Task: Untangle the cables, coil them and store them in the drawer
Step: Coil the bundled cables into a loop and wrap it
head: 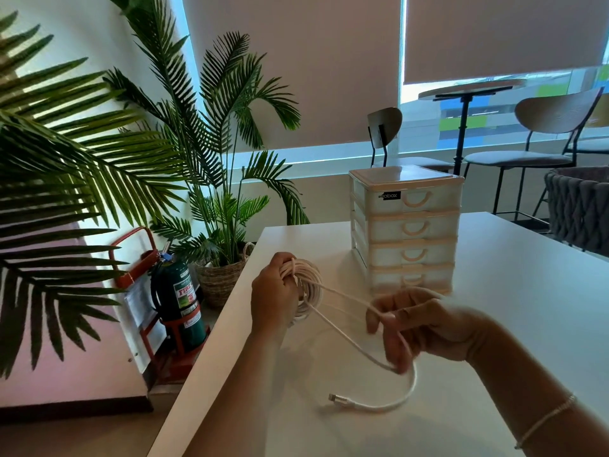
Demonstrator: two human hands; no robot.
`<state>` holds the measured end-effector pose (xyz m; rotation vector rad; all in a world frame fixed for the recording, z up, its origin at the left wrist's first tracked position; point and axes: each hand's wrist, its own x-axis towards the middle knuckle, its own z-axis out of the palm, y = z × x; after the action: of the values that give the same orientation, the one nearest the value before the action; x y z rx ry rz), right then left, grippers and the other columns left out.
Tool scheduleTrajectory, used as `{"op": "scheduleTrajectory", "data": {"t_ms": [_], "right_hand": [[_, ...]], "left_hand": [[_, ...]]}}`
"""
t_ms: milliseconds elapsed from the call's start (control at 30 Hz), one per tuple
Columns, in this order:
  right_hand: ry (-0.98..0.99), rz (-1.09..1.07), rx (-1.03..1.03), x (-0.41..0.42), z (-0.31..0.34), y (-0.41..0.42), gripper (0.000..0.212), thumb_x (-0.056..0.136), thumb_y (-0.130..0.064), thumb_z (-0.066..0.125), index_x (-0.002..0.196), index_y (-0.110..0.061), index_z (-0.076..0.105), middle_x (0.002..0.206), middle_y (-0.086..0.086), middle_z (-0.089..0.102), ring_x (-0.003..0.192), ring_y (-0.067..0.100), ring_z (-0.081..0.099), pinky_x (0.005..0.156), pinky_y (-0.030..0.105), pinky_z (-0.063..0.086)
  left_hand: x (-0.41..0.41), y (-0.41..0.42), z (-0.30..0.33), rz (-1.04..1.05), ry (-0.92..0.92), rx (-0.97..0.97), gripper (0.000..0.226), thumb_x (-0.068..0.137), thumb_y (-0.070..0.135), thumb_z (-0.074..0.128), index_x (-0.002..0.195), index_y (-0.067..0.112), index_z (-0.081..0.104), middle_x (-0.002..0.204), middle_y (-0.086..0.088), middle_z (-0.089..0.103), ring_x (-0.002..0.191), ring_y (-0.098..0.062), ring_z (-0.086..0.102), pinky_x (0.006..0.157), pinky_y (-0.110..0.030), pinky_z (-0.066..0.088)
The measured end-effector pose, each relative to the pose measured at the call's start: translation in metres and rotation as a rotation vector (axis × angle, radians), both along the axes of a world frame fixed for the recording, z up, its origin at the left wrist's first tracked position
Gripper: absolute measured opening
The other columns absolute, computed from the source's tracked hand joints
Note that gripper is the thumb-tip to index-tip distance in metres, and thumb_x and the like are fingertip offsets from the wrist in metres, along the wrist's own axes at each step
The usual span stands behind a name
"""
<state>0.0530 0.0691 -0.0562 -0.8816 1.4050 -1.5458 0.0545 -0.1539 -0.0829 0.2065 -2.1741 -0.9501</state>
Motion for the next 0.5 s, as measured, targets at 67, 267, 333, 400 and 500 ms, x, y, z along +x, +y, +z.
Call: {"op": "scheduleTrajectory", "data": {"t_ms": [67, 267, 333, 400, 500], "right_hand": [[0.025, 0.047, 0.127, 0.004, 0.003, 0.002, 0.054, 0.059, -0.042, 0.084, 0.094, -0.004, 0.068, 0.057, 0.011, 0.068, 0.032, 0.01, 0.055, 0.034, 0.015, 0.043], [0.524, -0.346, 0.816, 0.002, 0.015, 0.015, 0.039, 0.073, -0.052, 0.063, 0.086, -0.015, 0.068, 0.061, -0.004, 0.066, 0.041, 0.004, 0.04, 0.041, 0.015, 0.029], [0.554, -0.391, 0.859, 0.001, 0.016, 0.02, 0.036, 0.074, -0.05, 0.061, 0.085, -0.016, 0.065, 0.078, -0.002, 0.07, 0.052, 0.007, 0.055, 0.046, 0.016, 0.04], [0.369, -0.384, 0.647, -0.002, 0.016, 0.023, 0.045, 0.069, -0.044, 0.059, 0.098, -0.01, 0.064, 0.097, 0.011, 0.069, 0.06, 0.016, 0.065, 0.049, 0.023, 0.051], [0.167, -0.384, 0.434, -0.002, 0.01, 0.015, 0.045, 0.078, -0.039, 0.052, 0.108, -0.007, 0.061, 0.106, 0.02, 0.066, 0.06, 0.025, 0.067, 0.049, 0.03, 0.056]], "left_hand": [[0.001, 0.002, 0.0, -0.015, 0.02, -0.06, 0.031, 0.085, -0.002, 0.046, 0.106, 0.016, 0.062, 0.095, -0.01, 0.065, 0.086, -0.026, 0.06, 0.066, -0.03, 0.047], [0.002, -0.001, 0.003, 0.01, 0.025, -0.027, 0.035, 0.082, -0.004, 0.047, 0.106, 0.016, 0.063, 0.098, -0.013, 0.064, 0.086, -0.031, 0.061, 0.068, -0.036, 0.051], [0.003, 0.001, 0.004, -0.002, 0.023, -0.012, 0.035, 0.082, -0.005, 0.047, 0.106, 0.015, 0.062, 0.097, -0.013, 0.065, 0.086, -0.029, 0.061, 0.067, -0.033, 0.049], [0.005, 0.004, 0.006, -0.014, 0.04, 0.029, 0.03, 0.085, -0.004, 0.047, 0.105, 0.013, 0.062, 0.095, -0.01, 0.066, 0.085, -0.026, 0.061, 0.065, -0.028, 0.046], [0.005, 0.008, 0.008, -0.039, 0.044, 0.064, 0.026, 0.086, -0.003, 0.048, 0.102, 0.013, 0.061, 0.089, -0.006, 0.064, 0.078, -0.019, 0.058, 0.058, -0.014, 0.041]]}}
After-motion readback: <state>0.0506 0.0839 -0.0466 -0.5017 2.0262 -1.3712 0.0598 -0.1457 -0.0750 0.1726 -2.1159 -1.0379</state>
